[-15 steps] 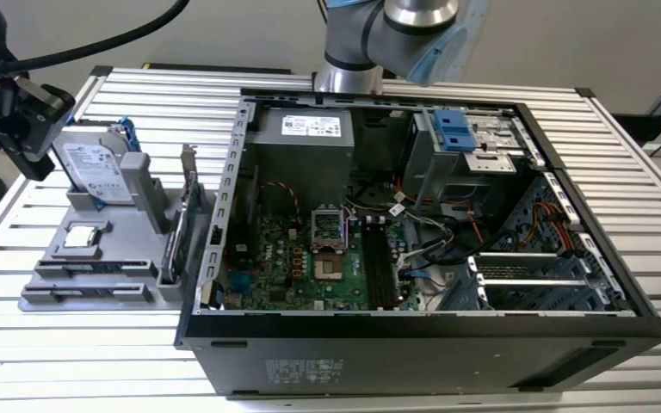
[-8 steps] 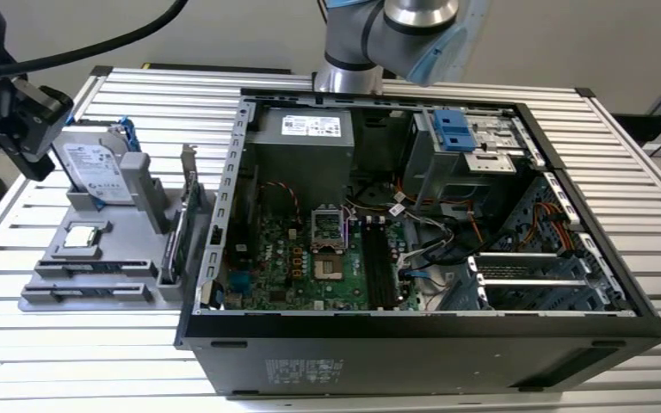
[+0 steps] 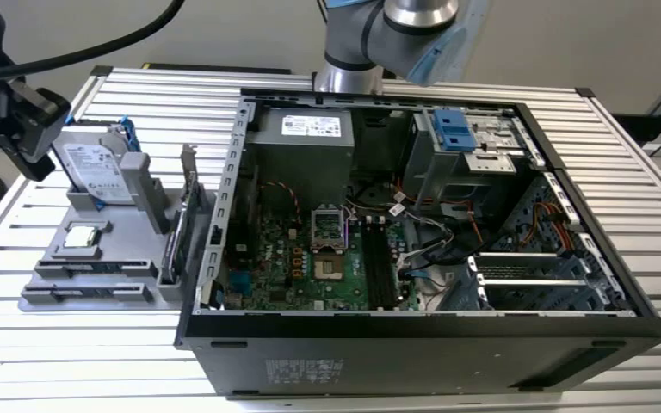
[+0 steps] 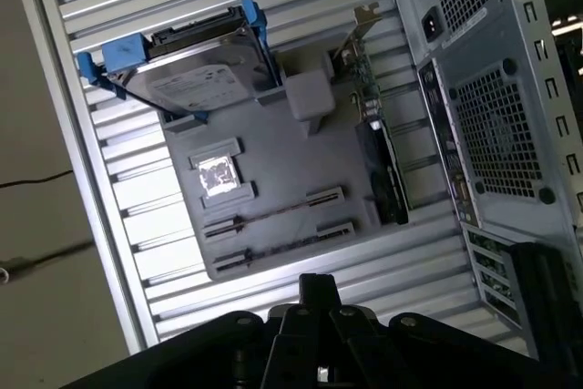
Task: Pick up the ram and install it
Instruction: 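Pick up the ram and move it above insertion slot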
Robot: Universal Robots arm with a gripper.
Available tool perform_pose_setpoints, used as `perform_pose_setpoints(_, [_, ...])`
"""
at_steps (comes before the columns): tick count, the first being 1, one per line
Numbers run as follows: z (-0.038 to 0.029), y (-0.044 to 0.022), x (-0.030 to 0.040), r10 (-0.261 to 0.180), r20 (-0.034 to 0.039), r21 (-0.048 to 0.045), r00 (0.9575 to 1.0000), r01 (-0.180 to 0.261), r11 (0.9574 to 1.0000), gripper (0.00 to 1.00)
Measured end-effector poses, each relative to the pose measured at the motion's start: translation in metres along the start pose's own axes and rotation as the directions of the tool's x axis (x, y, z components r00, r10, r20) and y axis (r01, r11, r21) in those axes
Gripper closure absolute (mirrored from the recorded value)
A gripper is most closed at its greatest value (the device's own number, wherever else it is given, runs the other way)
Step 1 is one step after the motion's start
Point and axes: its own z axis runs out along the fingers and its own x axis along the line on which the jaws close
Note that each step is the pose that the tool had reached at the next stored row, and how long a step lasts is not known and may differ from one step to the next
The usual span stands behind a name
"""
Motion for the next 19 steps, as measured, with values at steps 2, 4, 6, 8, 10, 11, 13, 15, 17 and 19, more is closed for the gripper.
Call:
perform_pose_setpoints(2, [0.0000, -0.0001, 0.0001, 0.012, 0.0005, -0.0003, 0.9999, -0.012, 0.9999, 1.00])
perform_pose_setpoints(4, [0.0001, -0.0002, 0.0002, 0.023, 0.0010, -0.0007, 0.9997, -0.023, 0.9997, 1.00])
perform_pose_setpoints(6, [0.0001, -0.0002, 0.0002, 0.034, 0.0015, -0.0010, 0.9994, -0.034, 0.9994, 1.00])
perform_pose_setpoints(8, [0.0001, -0.0004, 0.0003, 0.045, 0.0020, -0.0014, 0.9990, -0.045, 0.9990, 1.00])
perform_pose_setpoints(10, [0.0001, -0.0005, 0.0004, 0.056, 0.0025, -0.0017, 0.9984, -0.056, 0.9984, 1.00])
perform_pose_setpoints(11, [0.0001, -0.0006, 0.0004, 0.061, 0.0027, -0.0018, 0.9981, -0.061, 0.9981, 1.00])
perform_pose_setpoints(13, [0.0001, -0.0007, 0.0004, 0.071, 0.0031, -0.0021, 0.9974, -0.071, 0.9974, 1.00])
perform_pose_setpoints(15, [0.0001, -0.0008, 0.0004, 0.082, 0.0035, -0.0025, 0.9966, -0.082, 0.9966, 1.00])
perform_pose_setpoints(17, [0.0001, -0.0009, 0.0005, 0.093, 0.0040, -0.0028, 0.9957, -0.093, 0.9957, 1.00])
perform_pose_setpoints(19, [0.0001, -0.0011, 0.0007, 0.106, 0.0045, -0.0032, 0.9944, -0.106, 0.9944, 1.00])
